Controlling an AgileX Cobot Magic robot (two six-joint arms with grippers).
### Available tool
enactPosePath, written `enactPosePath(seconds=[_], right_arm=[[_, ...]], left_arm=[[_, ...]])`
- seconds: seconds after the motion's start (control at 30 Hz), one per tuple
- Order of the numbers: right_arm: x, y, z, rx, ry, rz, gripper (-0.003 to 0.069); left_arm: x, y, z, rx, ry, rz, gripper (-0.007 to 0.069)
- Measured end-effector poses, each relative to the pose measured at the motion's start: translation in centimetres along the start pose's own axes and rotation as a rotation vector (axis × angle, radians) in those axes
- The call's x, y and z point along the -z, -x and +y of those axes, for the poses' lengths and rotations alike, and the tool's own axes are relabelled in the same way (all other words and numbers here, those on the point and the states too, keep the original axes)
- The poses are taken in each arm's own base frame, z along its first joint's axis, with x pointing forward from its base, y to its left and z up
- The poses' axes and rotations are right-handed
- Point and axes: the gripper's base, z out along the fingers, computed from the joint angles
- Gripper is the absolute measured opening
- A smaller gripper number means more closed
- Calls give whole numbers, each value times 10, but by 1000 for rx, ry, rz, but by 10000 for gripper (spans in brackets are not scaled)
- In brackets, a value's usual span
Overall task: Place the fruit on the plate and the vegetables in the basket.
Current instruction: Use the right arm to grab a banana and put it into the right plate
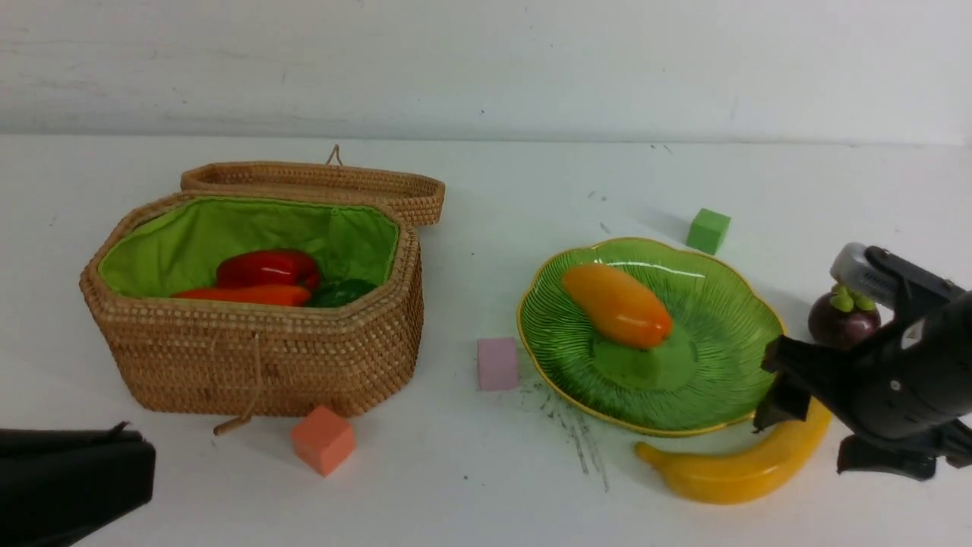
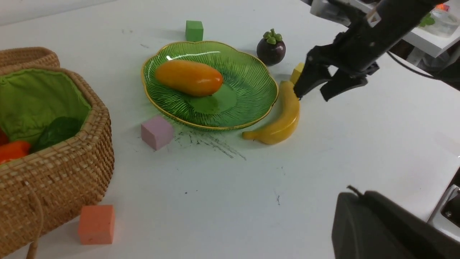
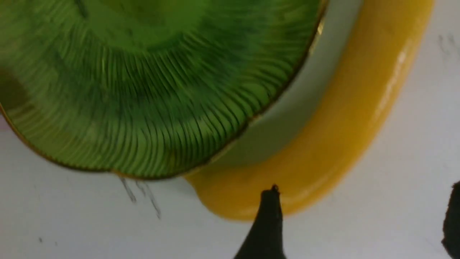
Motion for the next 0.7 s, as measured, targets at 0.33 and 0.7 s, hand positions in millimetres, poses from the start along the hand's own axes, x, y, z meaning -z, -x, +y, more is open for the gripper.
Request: enactPosePath(seconds=[0.33, 0.7], right_arm=[[-36, 5, -5, -19, -35, 21, 492], [-44, 16, -21, -99, -60, 9, 470]], left_arm=[[0, 0, 0, 4, -4, 0, -10], [0, 0, -1, 7, -7, 2, -10]])
